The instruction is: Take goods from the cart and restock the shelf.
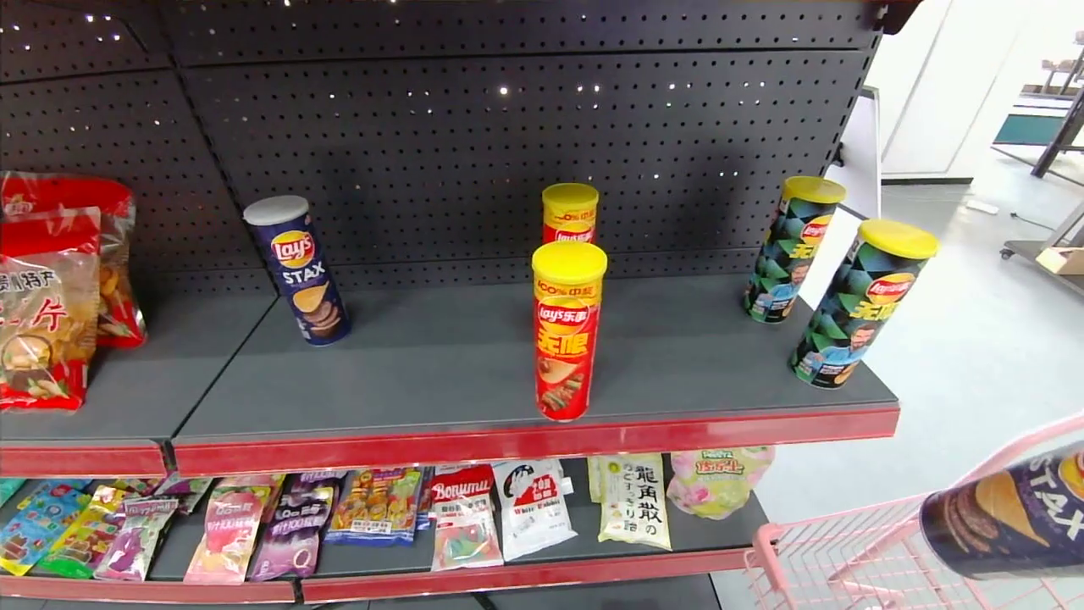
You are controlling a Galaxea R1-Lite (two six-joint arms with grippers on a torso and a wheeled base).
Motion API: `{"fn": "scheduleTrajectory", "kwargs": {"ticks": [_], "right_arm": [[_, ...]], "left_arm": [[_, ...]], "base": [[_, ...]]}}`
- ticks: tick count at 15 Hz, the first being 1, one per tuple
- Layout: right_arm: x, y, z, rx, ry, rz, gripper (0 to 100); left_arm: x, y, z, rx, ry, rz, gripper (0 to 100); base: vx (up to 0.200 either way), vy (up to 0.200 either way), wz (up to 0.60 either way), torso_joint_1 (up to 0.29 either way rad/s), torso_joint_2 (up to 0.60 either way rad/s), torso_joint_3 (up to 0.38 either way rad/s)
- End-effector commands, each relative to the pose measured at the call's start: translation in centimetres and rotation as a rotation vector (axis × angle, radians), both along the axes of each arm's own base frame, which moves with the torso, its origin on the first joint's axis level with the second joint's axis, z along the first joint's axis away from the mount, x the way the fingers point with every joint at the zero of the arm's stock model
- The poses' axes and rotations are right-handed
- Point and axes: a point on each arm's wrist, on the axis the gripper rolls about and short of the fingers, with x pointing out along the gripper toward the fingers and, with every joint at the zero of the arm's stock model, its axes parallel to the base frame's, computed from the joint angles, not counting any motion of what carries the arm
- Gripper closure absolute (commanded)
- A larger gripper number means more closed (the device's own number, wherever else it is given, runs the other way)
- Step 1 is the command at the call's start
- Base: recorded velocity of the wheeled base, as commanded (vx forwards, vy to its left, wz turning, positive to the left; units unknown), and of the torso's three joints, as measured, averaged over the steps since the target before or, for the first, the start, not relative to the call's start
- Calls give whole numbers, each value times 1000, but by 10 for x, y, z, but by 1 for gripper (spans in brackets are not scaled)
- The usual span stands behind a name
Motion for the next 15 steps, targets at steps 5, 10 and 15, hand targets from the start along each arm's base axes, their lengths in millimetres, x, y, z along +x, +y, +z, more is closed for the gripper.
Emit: {"fn": "scheduleTrajectory", "kwargs": {"ticks": [5, 10, 15], "right_arm": [[-9, -2, -3, 15, -36, 22, 100], [-9, -2, -5, 15, -31, 20, 100], [-16, -4, -11, 23, -54, 22, 100]], "left_arm": [[0, 0, 0, 0, -1, 1, 0], [0, 0, 0, 0, -1, 1, 0], [0, 0, 0, 0, -1, 1, 0]], "base": [[0, 200, 0, -1, 0, 4], [0, 200, 0, -1, -1, 0], [0, 200, 0, 1, 2, 6]]}}
